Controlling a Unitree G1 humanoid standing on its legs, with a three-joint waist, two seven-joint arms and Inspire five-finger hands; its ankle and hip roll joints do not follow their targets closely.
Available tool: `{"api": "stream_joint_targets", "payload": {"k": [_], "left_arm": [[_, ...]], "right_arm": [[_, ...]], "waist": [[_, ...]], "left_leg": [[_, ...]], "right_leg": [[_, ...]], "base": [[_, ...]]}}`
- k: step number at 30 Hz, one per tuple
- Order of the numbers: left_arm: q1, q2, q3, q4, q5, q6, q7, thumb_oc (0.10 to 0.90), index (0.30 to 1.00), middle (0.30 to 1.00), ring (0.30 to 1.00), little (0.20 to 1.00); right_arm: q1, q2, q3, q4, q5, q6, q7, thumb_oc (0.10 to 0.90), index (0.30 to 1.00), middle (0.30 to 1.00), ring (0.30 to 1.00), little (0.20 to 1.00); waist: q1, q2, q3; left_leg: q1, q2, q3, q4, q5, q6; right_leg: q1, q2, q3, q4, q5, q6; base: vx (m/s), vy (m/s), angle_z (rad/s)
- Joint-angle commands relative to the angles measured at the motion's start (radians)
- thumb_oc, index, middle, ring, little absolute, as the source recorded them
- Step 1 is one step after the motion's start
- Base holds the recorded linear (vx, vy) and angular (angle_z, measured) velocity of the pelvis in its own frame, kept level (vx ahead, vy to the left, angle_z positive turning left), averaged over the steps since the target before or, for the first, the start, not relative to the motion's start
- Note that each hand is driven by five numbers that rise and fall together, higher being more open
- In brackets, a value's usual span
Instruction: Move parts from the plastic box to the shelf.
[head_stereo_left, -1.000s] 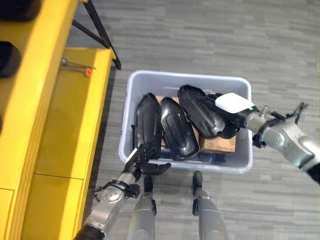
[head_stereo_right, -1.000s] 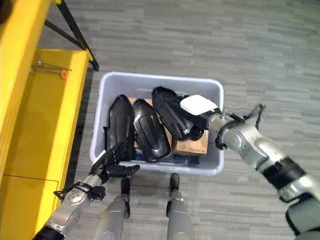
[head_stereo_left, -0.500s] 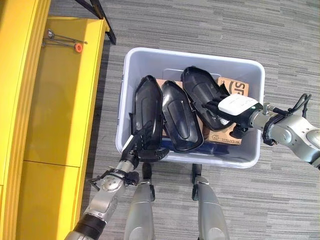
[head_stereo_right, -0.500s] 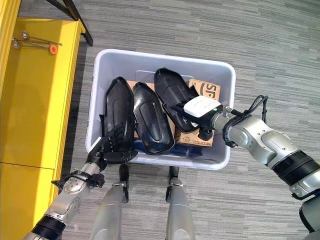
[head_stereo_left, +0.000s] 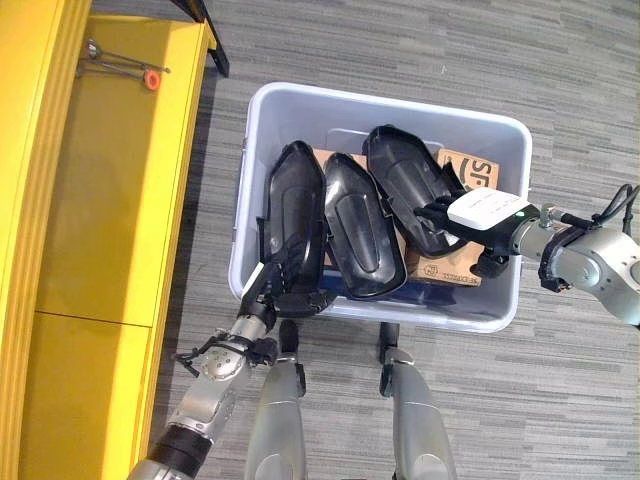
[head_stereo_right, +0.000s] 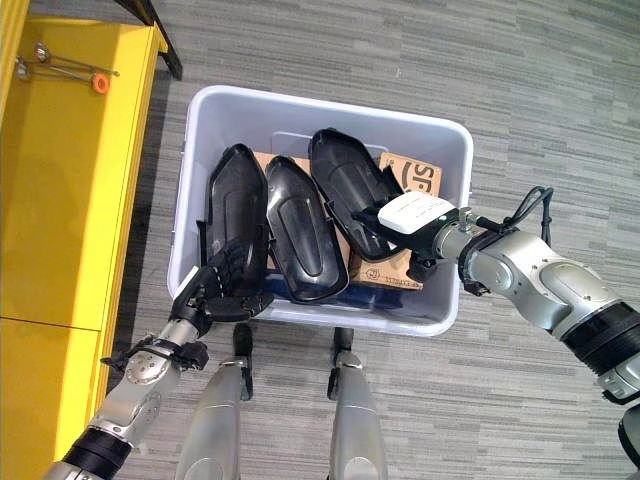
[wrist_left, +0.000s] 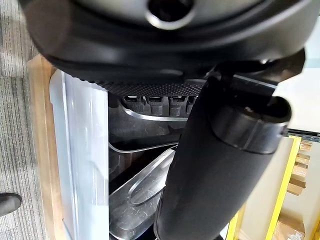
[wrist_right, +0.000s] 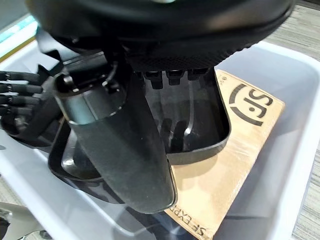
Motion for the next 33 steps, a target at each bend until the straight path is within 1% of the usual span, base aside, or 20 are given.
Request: {"api": "stream_joint_targets", "payload": {"k": [1, 2, 4, 5, 9, 10, 18, 25, 33], "left_arm": [[0.041, 0.039, 0.009, -0.075, -0.007, -0.054, 0.017, 0.9, 1.0, 1.0, 1.0, 1.0], [0.042, 0.037, 0.008, -0.076, -0.004, -0.052, 0.018, 0.9, 1.0, 1.0, 1.0, 1.0], [0.042, 0.039, 0.007, -0.077, -0.003, -0.052, 0.02, 0.9, 1.0, 1.0, 1.0, 1.0], [0.041, 0.039, 0.007, -0.077, -0.003, -0.052, 0.02, 0.9, 1.0, 1.0, 1.0, 1.0], [0.049, 0.038, 0.011, -0.094, -0.002, -0.052, 0.024, 0.9, 1.0, 1.0, 1.0, 1.0], [0.049, 0.035, 0.012, -0.093, -0.002, -0.052, 0.026, 0.9, 1.0, 1.0, 1.0, 1.0], [0.052, 0.04, 0.023, -0.105, -0.003, -0.055, 0.041, 0.9, 1.0, 1.0, 1.0, 1.0], [0.049, 0.032, 0.024, -0.105, 0.003, -0.055, 0.056, 0.9, 1.0, 1.0, 1.0, 1.0], [0.045, 0.021, 0.017, -0.107, 0.003, -0.059, 0.07, 0.9, 1.0, 1.0, 1.0, 1.0]], "right_arm": [[-0.046, -0.041, -0.069, -0.007, -0.048, 0.018, -0.088, 0.9, 1.0, 1.0, 1.0, 1.0], [-0.041, -0.023, -0.083, 0.009, -0.076, 0.025, -0.106, 0.9, 1.0, 1.0, 1.0, 1.0], [-0.038, -0.016, -0.086, 0.016, -0.092, 0.029, -0.11, 0.9, 1.0, 1.0, 1.0, 1.0], [-0.038, -0.016, -0.087, 0.016, -0.092, 0.028, -0.11, 0.9, 1.0, 1.0, 1.0, 1.0], [-0.009, 0.019, -0.141, 0.031, -0.169, 0.05, -0.158, 0.9, 1.0, 1.0, 1.0, 1.0], [-0.003, 0.028, -0.155, 0.03, -0.176, 0.054, -0.164, 0.9, 1.0, 1.0, 1.0, 1.0], [0.038, 0.072, -0.211, 0.054, -0.256, 0.079, -0.218, 0.9, 1.0, 1.0, 1.0, 1.0], [0.089, 0.118, -0.264, 0.058, -0.28, 0.093, -0.248, 0.9, 1.0, 1.0, 1.0, 1.0], [0.127, 0.158, -0.28, 0.06, -0.286, 0.104, -0.258, 0.9, 1.0, 1.0, 1.0, 1.0]], "waist": [[0.015, -0.017, -0.044], [0.016, -0.012, -0.038], [0.018, -0.01, -0.036], [0.017, -0.011, -0.038], [0.017, 0.003, -0.031], [0.015, 0.005, -0.032], [0.017, 0.02, -0.031], [0.017, 0.034, -0.035], [0.018, 0.039, -0.03]], "left_leg": [[-0.043, 0.028, -0.036, 0.043, -0.019, -0.025], [-0.051, 0.028, -0.038, 0.049, -0.022, -0.024], [-0.055, 0.03, -0.039, 0.056, -0.029, -0.025], [-0.058, 0.028, -0.039, 0.052, -0.022, -0.024], [-0.083, 0.025, -0.042, 0.066, -0.029, -0.022], [-0.09, 0.023, -0.043, 0.063, -0.023, -0.021], [-0.117, 0.02, -0.044, 0.082, -0.035, -0.02], [-0.149, 0.014, -0.05, 0.103, -0.039, -0.017], [-0.182, 0.009, -0.062, 0.138, -0.05, -0.013]], "right_leg": [[0.028, -0.035, 0.009, 0.047, -0.069, 0.031], [0.018, -0.034, 0.01, 0.055, -0.071, 0.03], [0.015, -0.032, 0.01, 0.062, -0.078, 0.029], [0.012, -0.033, 0.01, 0.058, -0.072, 0.029], [-0.014, -0.032, 0.01, 0.079, -0.083, 0.026], [-0.021, -0.033, 0.011, 0.078, -0.078, 0.025], [-0.055, -0.032, 0.014, 0.108, -0.091, 0.023], [-0.086, -0.036, 0.014, 0.133, -0.1, 0.023], [-0.113, -0.038, 0.015, 0.171, -0.114, 0.019]], "base": [[0.0, 0.0, 0.0], [0.0, 0.0, 0.0], [0.0, 0.0, 0.0], [0.0, 0.0, 0.0], [0.0, 0.0, 0.0], [0.0, 0.0, 0.0], [0.0, -0.001, 0.0], [0.0, 0.0, 0.0], [0.0, -0.002, 0.04]]}}
